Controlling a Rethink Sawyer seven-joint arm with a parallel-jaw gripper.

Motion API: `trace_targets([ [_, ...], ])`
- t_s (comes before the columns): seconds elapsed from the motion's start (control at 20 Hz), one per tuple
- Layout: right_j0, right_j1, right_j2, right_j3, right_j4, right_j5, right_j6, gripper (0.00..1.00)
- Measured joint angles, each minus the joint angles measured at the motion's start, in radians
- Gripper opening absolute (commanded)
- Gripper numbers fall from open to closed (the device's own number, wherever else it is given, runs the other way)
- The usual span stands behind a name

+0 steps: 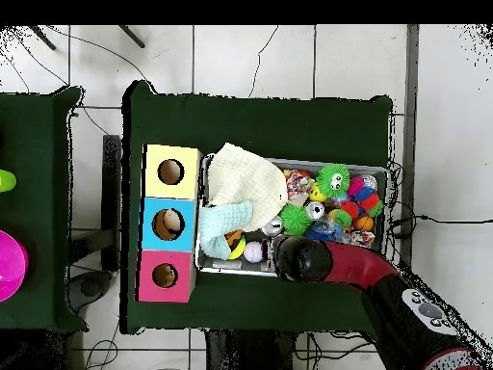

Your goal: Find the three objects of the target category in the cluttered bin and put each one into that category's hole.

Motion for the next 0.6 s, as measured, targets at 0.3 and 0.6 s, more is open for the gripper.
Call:
trace_targets([
  [0.3, 0.081, -0.012, -0.085, -0.042, -0.115, -0.085, 0.0, 0.0],
  [0.6, 0.12, -0.017, -0.118, -0.053, -0.156, -0.134, 0.0, 0.0],
])
